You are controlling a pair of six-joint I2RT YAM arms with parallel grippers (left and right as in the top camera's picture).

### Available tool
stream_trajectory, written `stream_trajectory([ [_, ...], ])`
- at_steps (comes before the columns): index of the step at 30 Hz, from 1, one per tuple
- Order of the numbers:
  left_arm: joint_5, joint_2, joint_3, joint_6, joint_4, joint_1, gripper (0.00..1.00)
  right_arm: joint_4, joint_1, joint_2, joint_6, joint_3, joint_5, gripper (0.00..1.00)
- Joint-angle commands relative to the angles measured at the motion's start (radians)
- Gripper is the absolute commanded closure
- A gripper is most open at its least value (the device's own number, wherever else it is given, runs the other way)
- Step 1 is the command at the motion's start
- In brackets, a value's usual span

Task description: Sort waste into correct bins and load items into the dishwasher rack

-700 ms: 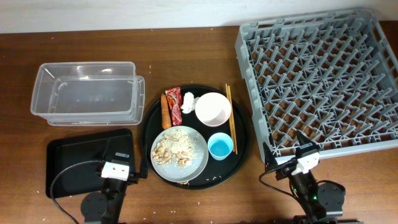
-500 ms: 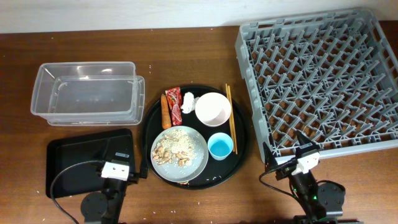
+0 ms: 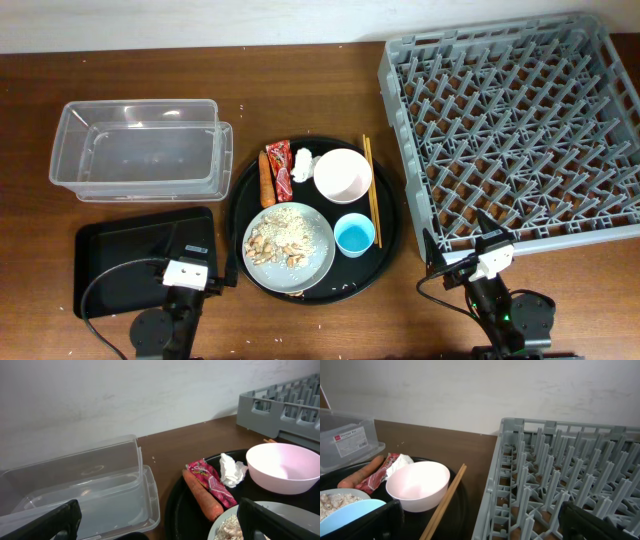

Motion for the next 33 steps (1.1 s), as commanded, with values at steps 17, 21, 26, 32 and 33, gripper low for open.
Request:
stream_trajectory([
  [17,0.182,0.042,0.146,-0.07,-0.007,-0.005,0.01,-0.187,0.006,0.058,0.008,0.267,-0.078,0.02],
  [21,0.267,0.32,0.365,-0.12,-0.058,-0.005,0.01,-0.467,0.006,0.357,0.1,0.577,-0.088,0.02],
  [26,0.359,0.811,0.84,-0.119,-0.404,-0.078,0.01,-0.659,0.006,0.787,0.143,0.905,-0.203,0.02],
  [32,0.55,1.077,0.945,-0.15,-0.448,-0.175,0.01,-0.711,-0.024,1.07,0.188,0.951,-0.316,0.02],
  [33,0.544,1.11,0.945,-0.15,-0.483,-0.208,0.01,-0.712,-0.045,1.077,0.215,0.951,-0.303,0.02],
])
